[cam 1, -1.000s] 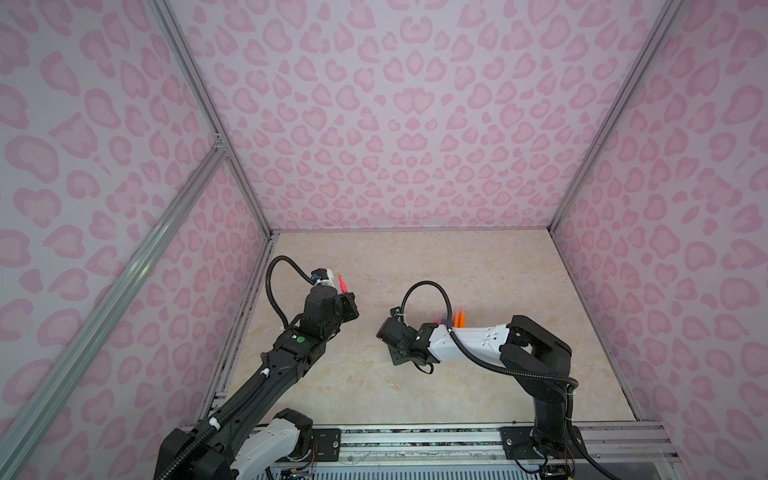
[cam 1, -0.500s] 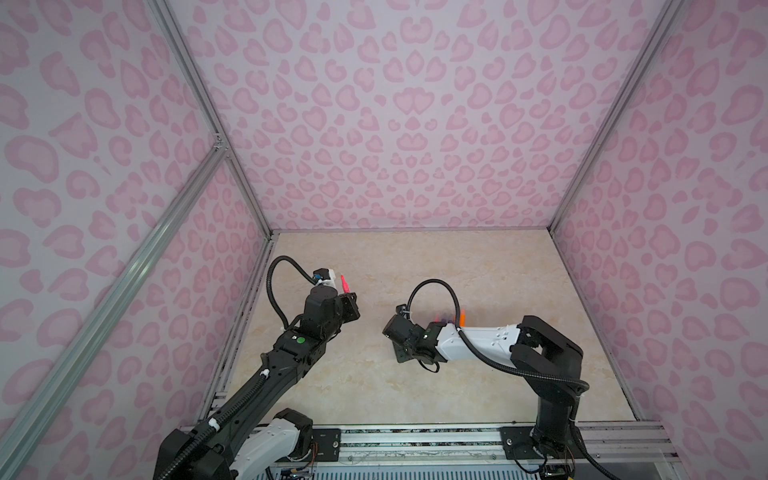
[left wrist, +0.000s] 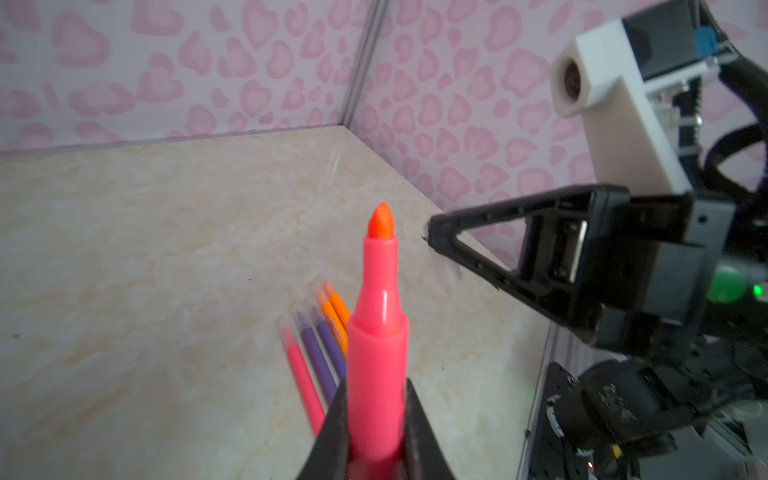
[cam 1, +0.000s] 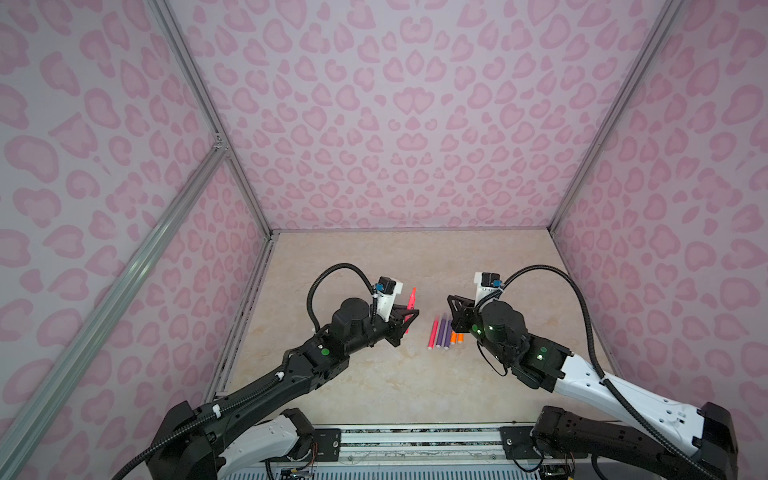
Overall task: Insert the pens into the pen caps
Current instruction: 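Lift the clear cap over the pink marker tip held by the left gripper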
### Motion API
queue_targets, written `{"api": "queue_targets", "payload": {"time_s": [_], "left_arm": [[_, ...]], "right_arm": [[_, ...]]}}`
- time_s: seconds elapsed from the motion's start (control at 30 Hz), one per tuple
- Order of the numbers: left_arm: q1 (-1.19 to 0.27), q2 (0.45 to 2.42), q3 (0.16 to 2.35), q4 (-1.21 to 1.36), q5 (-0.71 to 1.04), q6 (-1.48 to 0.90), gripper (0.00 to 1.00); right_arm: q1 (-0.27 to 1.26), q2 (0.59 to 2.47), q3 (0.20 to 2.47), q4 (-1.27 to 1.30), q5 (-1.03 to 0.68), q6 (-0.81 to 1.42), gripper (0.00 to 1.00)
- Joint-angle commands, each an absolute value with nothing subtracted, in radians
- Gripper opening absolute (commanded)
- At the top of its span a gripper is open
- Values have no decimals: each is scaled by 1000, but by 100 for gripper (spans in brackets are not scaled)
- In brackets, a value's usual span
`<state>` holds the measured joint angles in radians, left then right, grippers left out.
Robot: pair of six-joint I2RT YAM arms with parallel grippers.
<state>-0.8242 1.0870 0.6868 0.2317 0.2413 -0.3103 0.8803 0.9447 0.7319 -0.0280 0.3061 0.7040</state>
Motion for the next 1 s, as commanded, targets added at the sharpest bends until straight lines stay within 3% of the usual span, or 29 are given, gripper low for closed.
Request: {"api": "queue_targets", "payload": {"time_s": [0.0, 0.5, 0.97], "left_arm": [[-884, 1127, 730, 279, 337, -188, 3], [-933, 1209, 789, 221, 285, -183, 3], [-933, 1223, 798, 210, 224, -196, 3]], "right_arm": [[876, 883, 714, 85, 318, 698, 0], [873, 875, 706, 250, 144, 703, 0], [910, 908, 708, 259, 172, 701, 0]]}}
